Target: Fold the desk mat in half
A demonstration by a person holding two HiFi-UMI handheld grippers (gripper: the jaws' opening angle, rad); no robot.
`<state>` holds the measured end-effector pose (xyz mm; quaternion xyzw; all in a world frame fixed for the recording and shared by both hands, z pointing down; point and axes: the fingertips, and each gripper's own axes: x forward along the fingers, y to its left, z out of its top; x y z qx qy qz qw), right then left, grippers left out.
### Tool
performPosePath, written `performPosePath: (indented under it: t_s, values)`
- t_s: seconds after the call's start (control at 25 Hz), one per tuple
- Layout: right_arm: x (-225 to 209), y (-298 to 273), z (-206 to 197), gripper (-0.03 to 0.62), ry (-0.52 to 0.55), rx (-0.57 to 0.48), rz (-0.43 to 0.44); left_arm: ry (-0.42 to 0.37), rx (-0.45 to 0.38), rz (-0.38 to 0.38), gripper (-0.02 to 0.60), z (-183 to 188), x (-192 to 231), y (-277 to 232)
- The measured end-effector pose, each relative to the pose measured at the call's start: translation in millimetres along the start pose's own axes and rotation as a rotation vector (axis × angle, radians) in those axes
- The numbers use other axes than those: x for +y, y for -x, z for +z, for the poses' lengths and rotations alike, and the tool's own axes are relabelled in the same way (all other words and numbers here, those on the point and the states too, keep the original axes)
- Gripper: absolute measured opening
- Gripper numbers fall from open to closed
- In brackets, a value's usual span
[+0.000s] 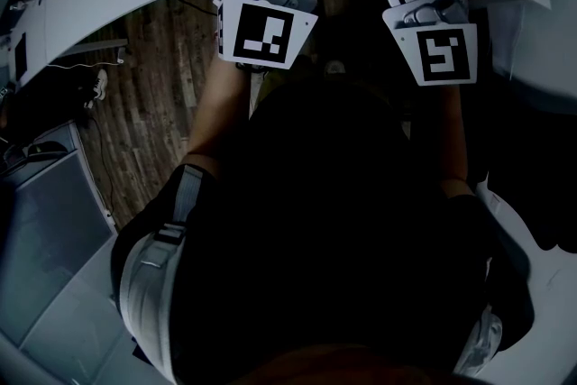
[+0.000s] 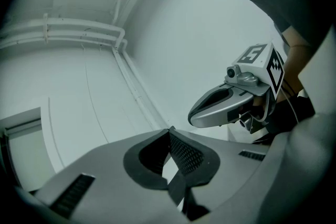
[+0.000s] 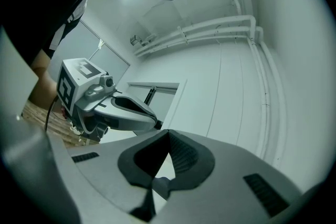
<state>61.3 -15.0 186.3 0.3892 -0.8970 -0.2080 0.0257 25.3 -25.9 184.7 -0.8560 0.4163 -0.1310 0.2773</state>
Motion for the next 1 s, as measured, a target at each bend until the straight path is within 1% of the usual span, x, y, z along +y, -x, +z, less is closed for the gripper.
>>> performPosePath:
  t_s: [0.28,1.0]
  values:
    - [-0.1,-4.2,-4.6,0.029,0.005,0.023,-0.008,0.006,-0.010,-0.009,0.012,-2.4,0.2,-1.4]
    - [1.8,-4.1,-1.5,0.029,0.011,0.008,-0.006,-0.008,0.008,-0.006,0.012,-5.3,-3.1,0.4]
